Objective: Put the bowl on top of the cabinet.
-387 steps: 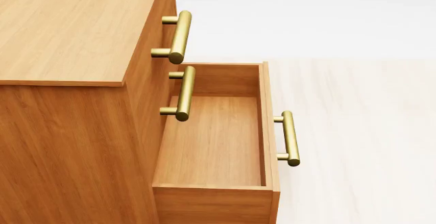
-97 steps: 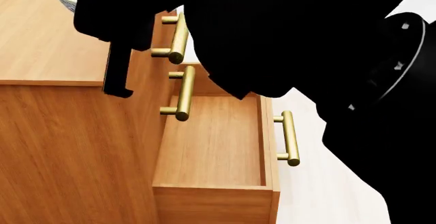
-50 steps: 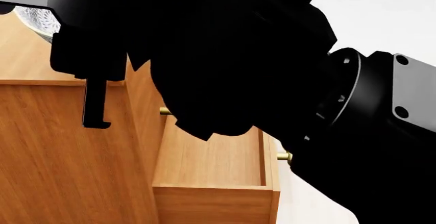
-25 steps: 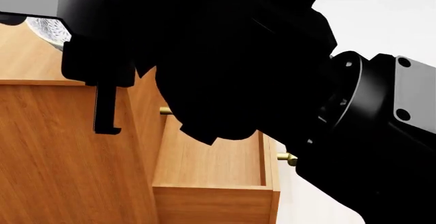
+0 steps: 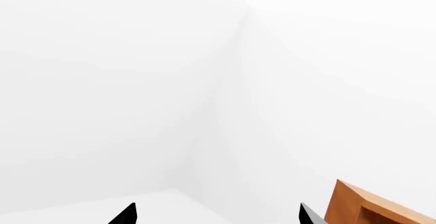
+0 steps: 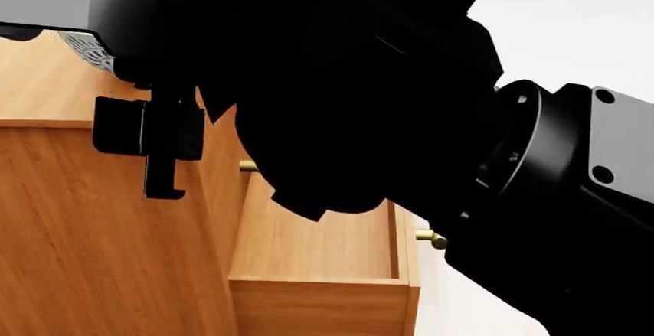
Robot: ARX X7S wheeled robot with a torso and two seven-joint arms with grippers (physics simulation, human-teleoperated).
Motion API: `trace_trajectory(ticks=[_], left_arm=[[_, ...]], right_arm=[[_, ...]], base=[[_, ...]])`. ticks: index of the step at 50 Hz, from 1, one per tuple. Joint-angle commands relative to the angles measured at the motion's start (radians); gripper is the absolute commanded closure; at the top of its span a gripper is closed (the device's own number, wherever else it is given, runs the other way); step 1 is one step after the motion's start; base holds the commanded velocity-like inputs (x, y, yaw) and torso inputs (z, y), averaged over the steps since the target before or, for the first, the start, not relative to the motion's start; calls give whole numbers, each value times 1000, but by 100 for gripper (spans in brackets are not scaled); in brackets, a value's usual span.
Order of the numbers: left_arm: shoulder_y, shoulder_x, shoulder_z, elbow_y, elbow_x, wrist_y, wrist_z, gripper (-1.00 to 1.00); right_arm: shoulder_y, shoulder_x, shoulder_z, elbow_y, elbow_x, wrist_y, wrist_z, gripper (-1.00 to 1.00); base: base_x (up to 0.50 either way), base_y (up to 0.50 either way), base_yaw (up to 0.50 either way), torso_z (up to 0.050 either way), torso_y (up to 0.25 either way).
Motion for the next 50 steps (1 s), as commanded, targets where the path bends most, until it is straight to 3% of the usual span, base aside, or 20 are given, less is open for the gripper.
trace_trajectory(ticks=[1,23,36,42,50], left_arm=[[1,0,2,-1,0,3,-1,-100],[4,-3,9,-2,4,6,0,-100],[2,-6,18,-4,13,7,1,-100],[2,-8,17,-2,10,6,-3,-100],[5,-10,15,4,6,4,-7,-100]], right_arm=[[1,5,-4,-6,-15,-10,11,-100],[-41,95,132,-166,79,50,57,-100],[-80,242,283,-529,171,117,151,-100],[-221,311,449,-775,299,224,291,-100],[-513,296,834,-969,595,425,564,-100]], base=[[0,0,0,0,0],[0,0,0,0,0],[0,0,0,0,0],[0,0,0,0,0],[0,0,0,0,0]])
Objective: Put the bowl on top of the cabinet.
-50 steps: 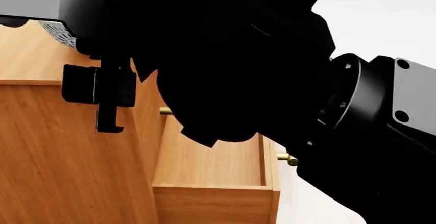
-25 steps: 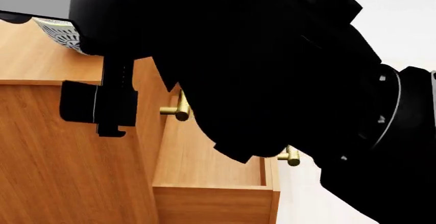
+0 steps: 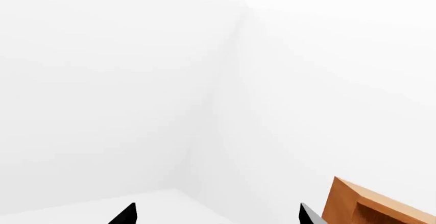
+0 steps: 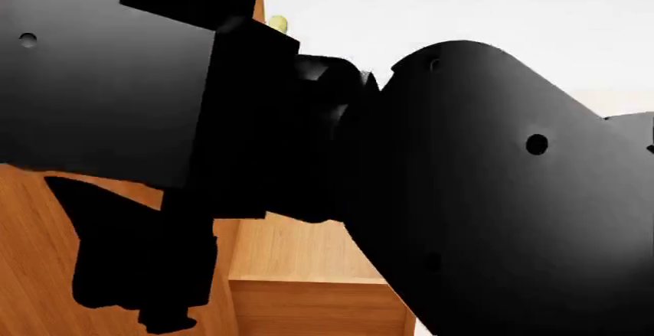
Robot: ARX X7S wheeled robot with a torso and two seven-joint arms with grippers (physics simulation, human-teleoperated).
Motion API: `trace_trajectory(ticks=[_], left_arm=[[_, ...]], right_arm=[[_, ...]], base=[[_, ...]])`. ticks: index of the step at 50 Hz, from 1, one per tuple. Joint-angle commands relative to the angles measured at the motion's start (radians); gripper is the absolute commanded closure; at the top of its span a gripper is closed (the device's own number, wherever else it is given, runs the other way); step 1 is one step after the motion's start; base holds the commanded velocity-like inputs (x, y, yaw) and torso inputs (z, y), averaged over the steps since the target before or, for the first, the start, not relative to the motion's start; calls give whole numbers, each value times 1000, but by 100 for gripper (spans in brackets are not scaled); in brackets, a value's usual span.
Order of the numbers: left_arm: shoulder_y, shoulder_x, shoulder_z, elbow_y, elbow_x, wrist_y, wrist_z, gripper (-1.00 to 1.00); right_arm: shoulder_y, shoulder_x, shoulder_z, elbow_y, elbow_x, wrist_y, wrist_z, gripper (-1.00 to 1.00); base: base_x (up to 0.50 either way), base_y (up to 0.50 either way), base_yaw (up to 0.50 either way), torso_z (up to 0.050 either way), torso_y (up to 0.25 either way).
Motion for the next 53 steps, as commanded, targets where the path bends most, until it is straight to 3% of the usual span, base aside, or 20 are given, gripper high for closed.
trace_trajectory(ticks=[1,3,7,11,14,22,39,53], left_arm=[[2,-3,1,5,-1,-1,-4,-100],[3,-3,2,7,-2,-3,-6,-100],[4,-4,1,7,-4,-2,-5,-100],[6,-5,-1,8,-5,-1,-6,-100],[6,-5,0,8,-5,0,-5,-100],[4,-6,3,5,-2,1,-5,-100],[7,-5,7,4,2,6,-5,-100],[8,-8,4,7,-3,5,-12,-100]], right_arm=[[-311,22,439,-305,363,230,312,-100],[-348,3,586,-318,607,285,455,-100],[-394,61,658,-328,915,235,693,-100],[-507,103,691,-374,996,184,771,-100],[-669,116,769,-402,965,163,755,-100],[-900,121,919,-446,917,136,704,-100],[-1026,-12,1339,-447,894,376,567,-100],[-1356,49,1438,-413,453,110,304,-100]], base=[[0,0,0,0,0],[0,0,0,0,0],[0,0,0,0,0],[0,0,0,0,0],[0,0,0,0,0],[0,0,0,0,0],[0,0,0,0,0],[0,0,0,0,0]])
